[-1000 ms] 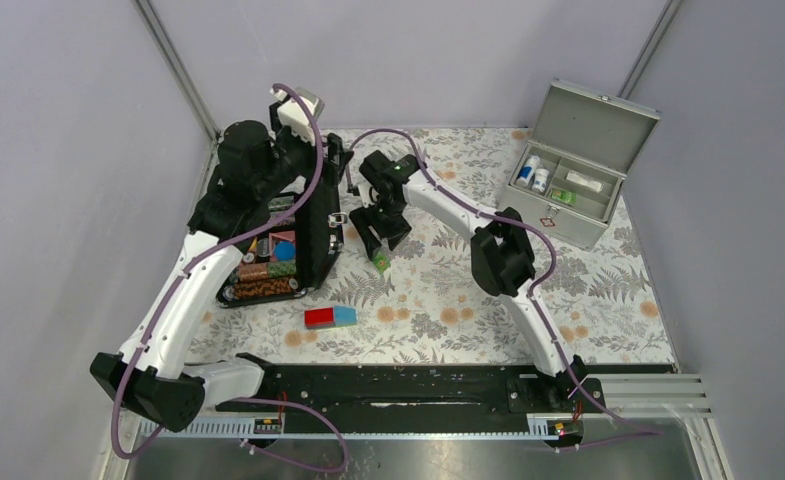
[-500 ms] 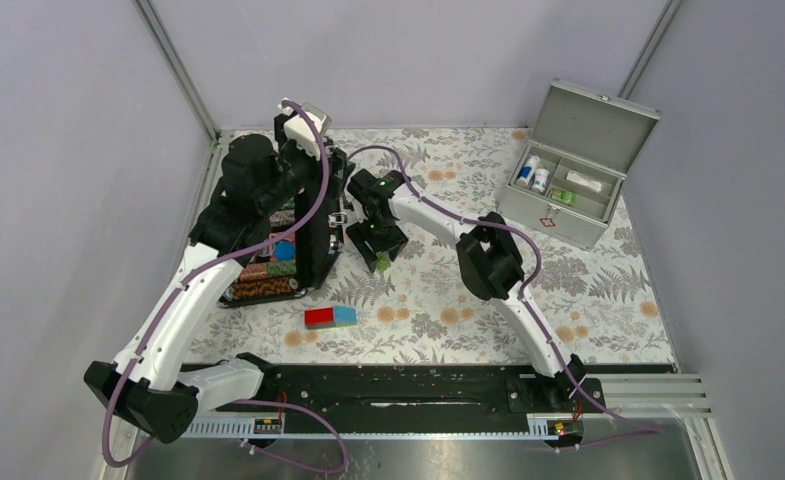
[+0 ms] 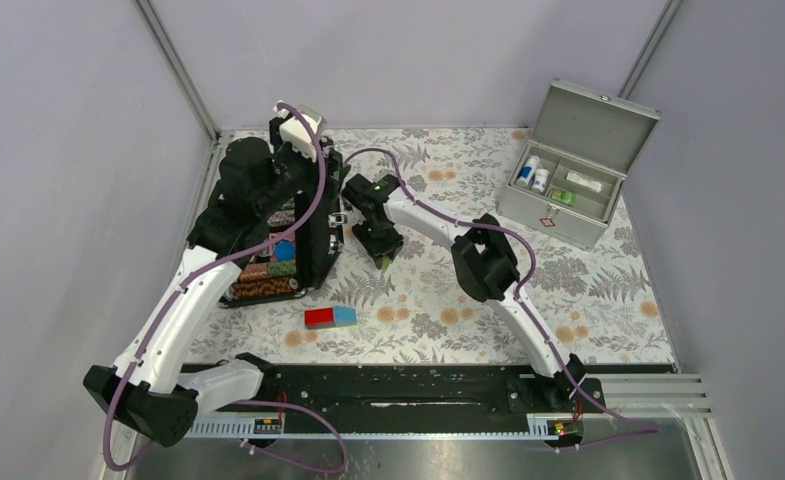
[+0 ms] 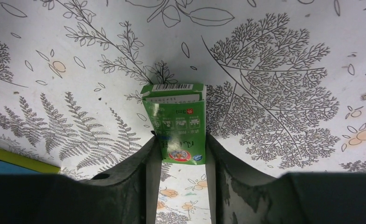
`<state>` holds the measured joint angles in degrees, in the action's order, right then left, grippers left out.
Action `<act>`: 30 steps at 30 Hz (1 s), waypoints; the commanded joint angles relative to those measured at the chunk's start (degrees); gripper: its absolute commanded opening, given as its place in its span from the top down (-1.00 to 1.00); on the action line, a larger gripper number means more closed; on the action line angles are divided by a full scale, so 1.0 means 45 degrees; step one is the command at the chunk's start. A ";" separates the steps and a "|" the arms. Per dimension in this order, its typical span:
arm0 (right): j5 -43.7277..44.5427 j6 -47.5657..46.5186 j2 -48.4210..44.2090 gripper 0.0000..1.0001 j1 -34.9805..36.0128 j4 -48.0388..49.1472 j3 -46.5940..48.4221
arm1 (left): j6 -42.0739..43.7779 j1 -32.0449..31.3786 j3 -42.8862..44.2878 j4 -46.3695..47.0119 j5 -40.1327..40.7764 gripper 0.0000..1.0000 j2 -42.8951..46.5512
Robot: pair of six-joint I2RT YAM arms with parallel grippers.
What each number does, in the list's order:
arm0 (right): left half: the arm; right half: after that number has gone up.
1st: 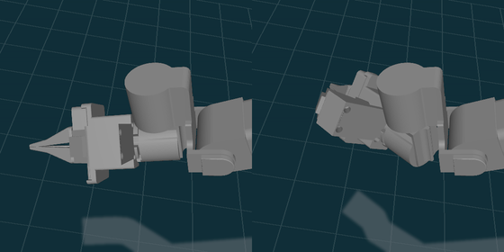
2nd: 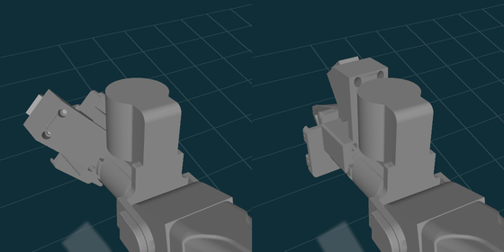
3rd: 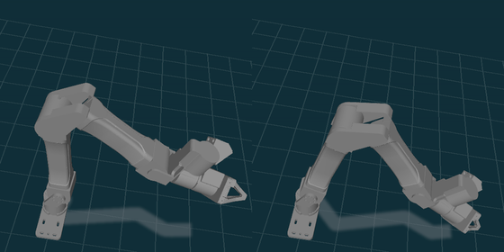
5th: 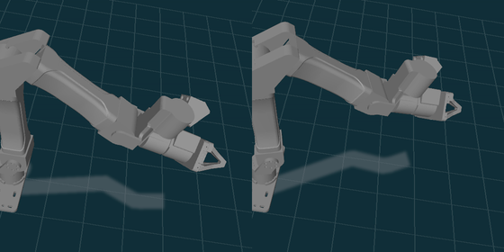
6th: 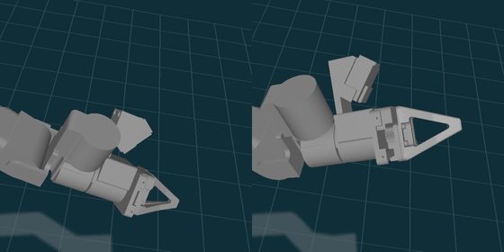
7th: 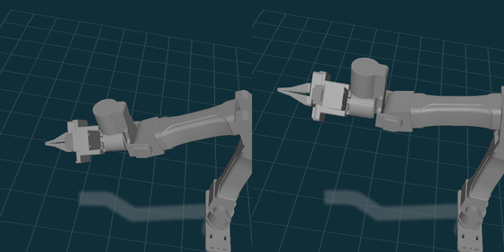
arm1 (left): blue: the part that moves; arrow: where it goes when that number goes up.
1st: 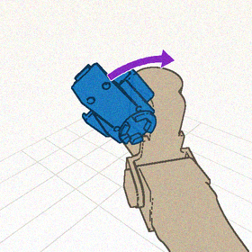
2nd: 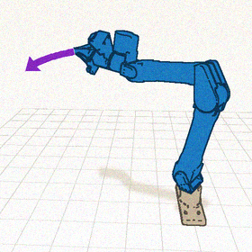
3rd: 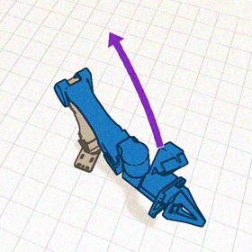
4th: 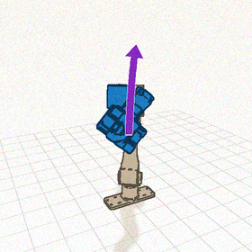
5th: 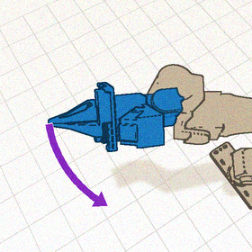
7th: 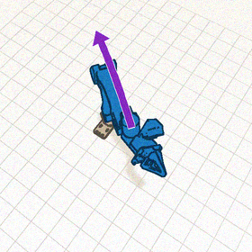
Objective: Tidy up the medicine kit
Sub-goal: Pick up the medical item at the center of the board.
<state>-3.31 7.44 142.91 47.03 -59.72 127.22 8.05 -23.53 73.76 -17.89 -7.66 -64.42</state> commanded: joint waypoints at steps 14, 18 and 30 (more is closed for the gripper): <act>0.0831 -0.0914 -0.3661 0.28 -0.0733 -0.0253 -0.1150 | -0.1537 0.1166 0.0948 0.1298 -0.1210 -0.65 -0.0794; 0.1185 -0.1195 -0.5340 0.28 -0.1685 -0.0254 -0.2550 | -0.1750 0.1179 0.1390 0.1677 -0.1774 -0.64 -0.1370; 0.3915 -0.5131 -1.2085 0.25 -0.6071 0.1874 -0.9270 | -0.3232 0.0613 0.3948 0.2129 -0.2618 -0.58 -0.4182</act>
<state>7.62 -6.35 97.69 23.75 -56.49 93.91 -4.19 -20.12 86.17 -11.66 -16.58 -81.43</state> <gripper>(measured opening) 0.414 0.795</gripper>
